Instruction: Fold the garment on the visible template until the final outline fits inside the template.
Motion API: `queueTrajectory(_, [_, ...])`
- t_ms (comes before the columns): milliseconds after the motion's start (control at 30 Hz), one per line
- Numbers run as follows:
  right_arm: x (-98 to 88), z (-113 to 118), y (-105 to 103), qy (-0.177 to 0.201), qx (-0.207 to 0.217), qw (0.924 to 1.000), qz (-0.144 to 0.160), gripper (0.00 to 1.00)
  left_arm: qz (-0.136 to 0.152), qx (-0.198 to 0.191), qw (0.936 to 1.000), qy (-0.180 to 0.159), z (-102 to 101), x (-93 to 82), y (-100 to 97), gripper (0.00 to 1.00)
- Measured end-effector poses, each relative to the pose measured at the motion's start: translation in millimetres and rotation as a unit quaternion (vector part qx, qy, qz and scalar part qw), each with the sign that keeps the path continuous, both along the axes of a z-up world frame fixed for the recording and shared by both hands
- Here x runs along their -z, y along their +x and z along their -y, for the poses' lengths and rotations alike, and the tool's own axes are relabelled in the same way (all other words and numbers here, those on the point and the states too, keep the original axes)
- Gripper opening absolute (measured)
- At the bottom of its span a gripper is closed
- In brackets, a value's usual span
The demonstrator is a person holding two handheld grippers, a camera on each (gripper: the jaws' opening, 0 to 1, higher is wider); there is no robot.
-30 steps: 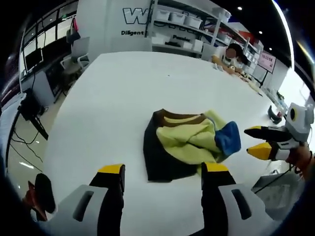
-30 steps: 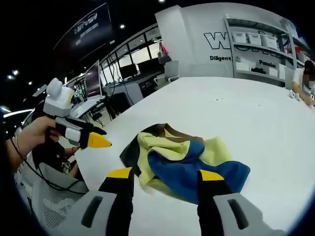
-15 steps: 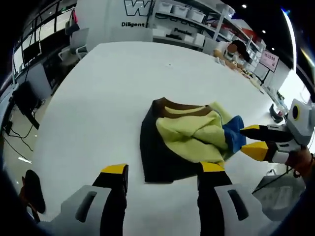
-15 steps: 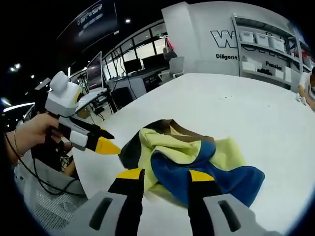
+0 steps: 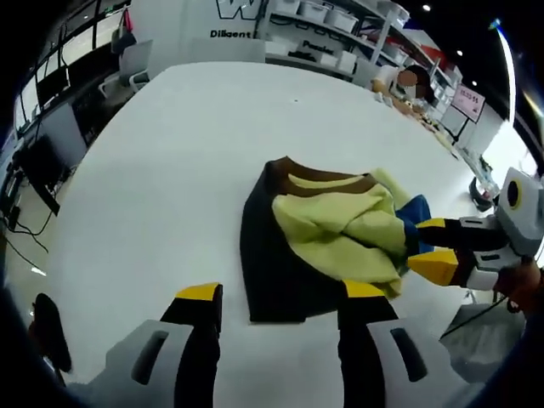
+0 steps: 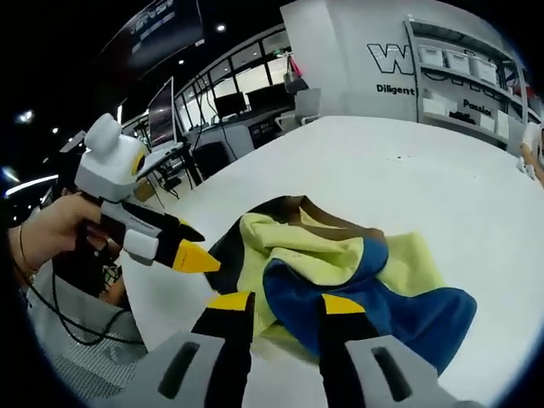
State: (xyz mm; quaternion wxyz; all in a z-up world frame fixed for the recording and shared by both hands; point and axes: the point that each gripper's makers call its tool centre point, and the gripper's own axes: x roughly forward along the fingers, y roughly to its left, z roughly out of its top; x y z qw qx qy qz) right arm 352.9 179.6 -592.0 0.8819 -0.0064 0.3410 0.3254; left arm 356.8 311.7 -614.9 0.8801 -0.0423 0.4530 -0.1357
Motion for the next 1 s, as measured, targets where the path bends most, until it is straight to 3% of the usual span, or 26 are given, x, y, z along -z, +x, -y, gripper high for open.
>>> queueTrajectory(100, [5.8, 6.2, 3.2, -0.031, -0.001, 0.9995, 0.005, 0.1, 0.001, 0.003, 1.0, -0.003, 1.6, 5.3, 1.2, 0.5])
queueTrajectory(433, [2.9, 8.4, 8.0, -0.028, -0.001, 0.9996, 0.011, 0.0, -0.016, 0.005, 0.9997, 0.02, -4.1, 19.4, -2.4, 0.35])
queueTrajectory(500, [2.1, 8.7, 7.9, -0.025, 0.0, 0.9996, 0.01, 0.0, -0.019, 0.001, 0.9992, 0.035, -9.3, 22.3, -3.1, 0.32])
queueTrajectory(533, [1.8, 9.1, 7.9, -0.023, 0.002, 0.9997, 0.009, 0.0, -0.016, 0.012, 0.9975, 0.067, -16.8, 23.9, -2.3, 0.31])
queueTrajectory(600, [1.3, 10.1, 7.9, -0.023, 0.004, 0.9997, 0.009, 0.0, -0.012, 0.023, 0.996, 0.085, -16.6, 23.7, -1.5, 0.26])
queueTrajectory(667, [-0.9, 11.5, 9.2, -0.022, 0.011, 0.9996, 0.011, 0.0, -0.013, 0.025, 0.9967, 0.076, -12.4, 23.5, -1.2, 0.25])
queueTrajectory(767, [-4.8, 12.5, 10.0, -0.026, 0.01, 0.9994, 0.018, 0.0, -0.013, 0.014, 0.9981, 0.059, -9.8, 22.3, -0.6, 0.12])
queueTrajectory(867, [-9.3, 15.5, 10.9, -0.03, 0.008, 0.9991, 0.028, 0.0, 0.006, 0.011, 0.9975, 0.07, -13.7, 15.0, 2.2, 0.04])
queueTrajectory(1000, [-12.8, 20.1, 13.1, -0.031, 0.016, 0.9988, 0.034, 0.0, 0.012, 0.011, 0.9978, 0.064, -15.5, 8.3, 3.6, 0.03])
